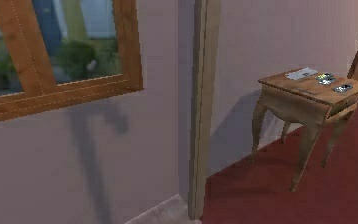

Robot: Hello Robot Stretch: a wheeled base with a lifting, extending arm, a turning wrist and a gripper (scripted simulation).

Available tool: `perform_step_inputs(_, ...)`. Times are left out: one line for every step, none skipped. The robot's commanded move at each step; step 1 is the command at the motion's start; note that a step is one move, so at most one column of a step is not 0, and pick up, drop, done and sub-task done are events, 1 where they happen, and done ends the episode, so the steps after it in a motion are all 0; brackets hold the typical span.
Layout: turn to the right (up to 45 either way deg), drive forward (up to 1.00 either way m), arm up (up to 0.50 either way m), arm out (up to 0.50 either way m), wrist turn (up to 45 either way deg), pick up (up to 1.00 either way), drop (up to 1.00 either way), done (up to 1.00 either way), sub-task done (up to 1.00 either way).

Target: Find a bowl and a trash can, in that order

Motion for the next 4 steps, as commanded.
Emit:
perform_step_inputs(0.0,0.15,0.0,0.0,0.0,0.0,0.0,0.0,0.0)
perform_step_inputs(45.0,0.0,0.0,0.0,0.0,0.0,0.0,0.0,0.0)
perform_step_inputs(21.0,0.0,0.0,0.0,0.0,0.0,0.0,0.0,0.0)
perform_step_inputs(0.0,0.75,0.0,0.0,0.0,0.0,0.0,0.0,0.0)
